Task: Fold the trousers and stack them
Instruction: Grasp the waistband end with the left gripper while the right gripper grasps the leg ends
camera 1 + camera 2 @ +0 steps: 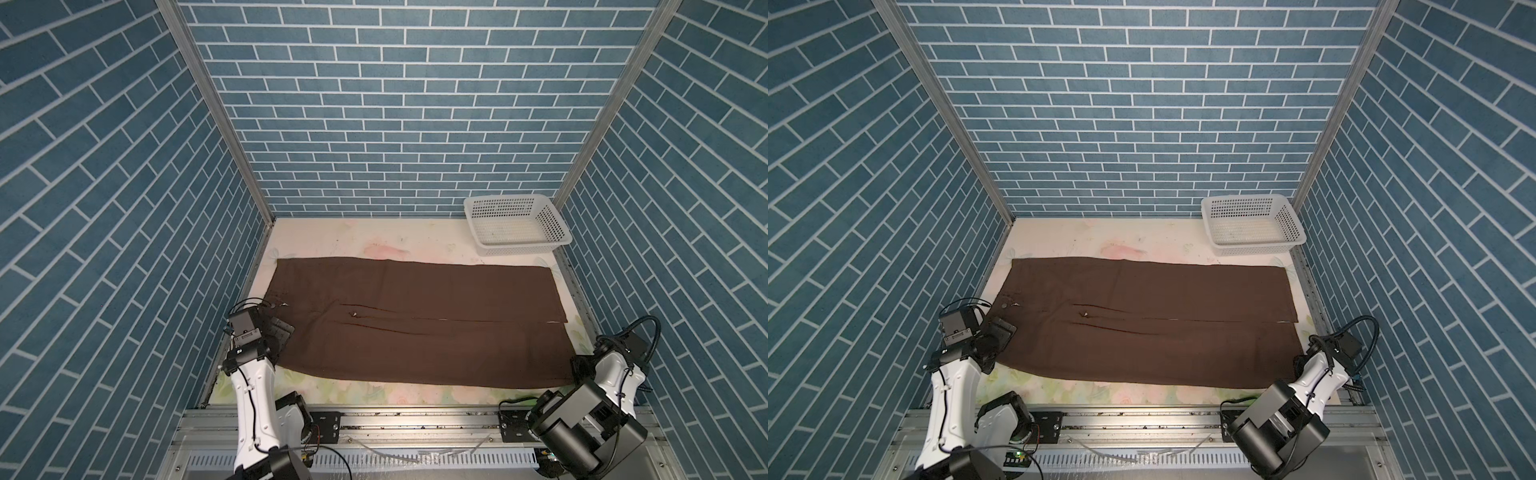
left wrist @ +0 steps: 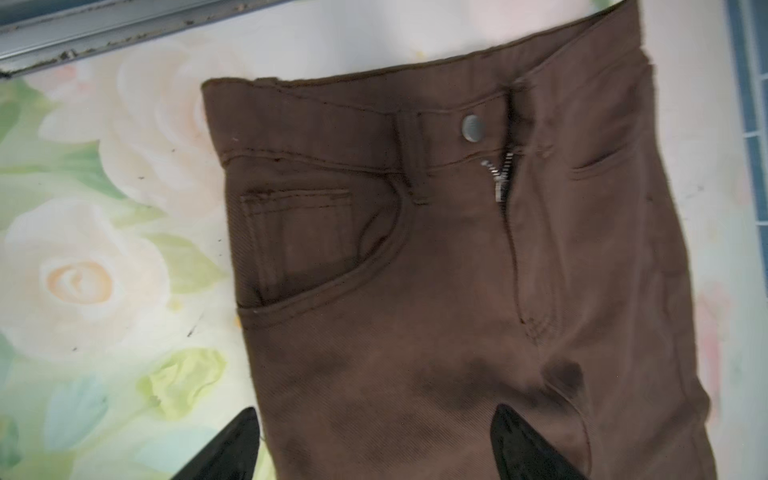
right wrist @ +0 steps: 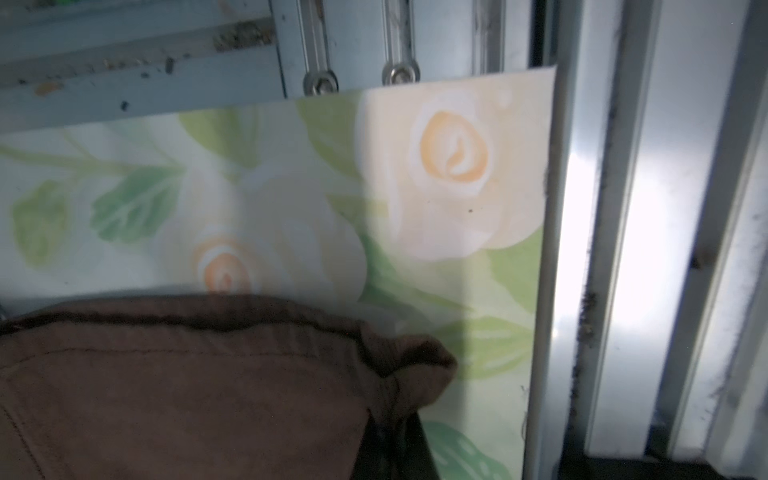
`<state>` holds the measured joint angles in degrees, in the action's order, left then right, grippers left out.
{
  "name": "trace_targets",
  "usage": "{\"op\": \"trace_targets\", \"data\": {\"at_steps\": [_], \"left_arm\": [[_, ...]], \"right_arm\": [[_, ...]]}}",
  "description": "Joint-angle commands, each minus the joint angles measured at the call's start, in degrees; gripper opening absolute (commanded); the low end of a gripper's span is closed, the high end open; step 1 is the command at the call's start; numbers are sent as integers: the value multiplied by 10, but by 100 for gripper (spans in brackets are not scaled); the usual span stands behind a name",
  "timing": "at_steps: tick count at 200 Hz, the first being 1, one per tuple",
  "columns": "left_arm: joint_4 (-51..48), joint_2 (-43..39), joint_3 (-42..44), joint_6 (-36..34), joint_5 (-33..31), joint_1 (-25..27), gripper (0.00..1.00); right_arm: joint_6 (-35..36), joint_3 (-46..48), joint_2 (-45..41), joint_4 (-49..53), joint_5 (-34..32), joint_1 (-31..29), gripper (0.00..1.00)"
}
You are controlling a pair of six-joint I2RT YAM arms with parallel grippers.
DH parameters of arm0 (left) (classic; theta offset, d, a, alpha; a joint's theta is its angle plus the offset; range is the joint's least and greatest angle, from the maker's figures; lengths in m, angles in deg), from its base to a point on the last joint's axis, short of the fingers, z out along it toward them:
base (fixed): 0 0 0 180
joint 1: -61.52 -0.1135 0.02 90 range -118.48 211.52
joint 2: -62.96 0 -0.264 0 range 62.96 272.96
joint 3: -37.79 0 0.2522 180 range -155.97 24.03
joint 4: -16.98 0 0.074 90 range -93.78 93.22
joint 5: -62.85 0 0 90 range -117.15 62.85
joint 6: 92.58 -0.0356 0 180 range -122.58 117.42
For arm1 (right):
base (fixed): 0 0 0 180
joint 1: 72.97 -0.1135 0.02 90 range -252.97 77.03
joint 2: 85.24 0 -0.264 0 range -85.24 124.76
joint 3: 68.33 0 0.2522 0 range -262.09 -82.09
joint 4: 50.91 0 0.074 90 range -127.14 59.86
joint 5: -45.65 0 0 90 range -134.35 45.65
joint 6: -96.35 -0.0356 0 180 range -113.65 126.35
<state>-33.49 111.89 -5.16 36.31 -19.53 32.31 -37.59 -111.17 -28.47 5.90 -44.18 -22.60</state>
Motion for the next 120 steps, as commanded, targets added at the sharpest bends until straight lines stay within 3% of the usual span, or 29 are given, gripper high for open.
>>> {"op": "trace_targets", "data": {"at_steps": [1,85,120], "left_arm": [[21,31,15,-23,4,-30,83],[62,65,32,-41,-68,-59,86],[145,126,38,-30,-46,-60,80]], "right_arm": [[-17,-25,-7,16,-28,13,0],[-24,-13,-19,2,-15,43,0],[-23,-14,-18,3,-10,46,0]]}}
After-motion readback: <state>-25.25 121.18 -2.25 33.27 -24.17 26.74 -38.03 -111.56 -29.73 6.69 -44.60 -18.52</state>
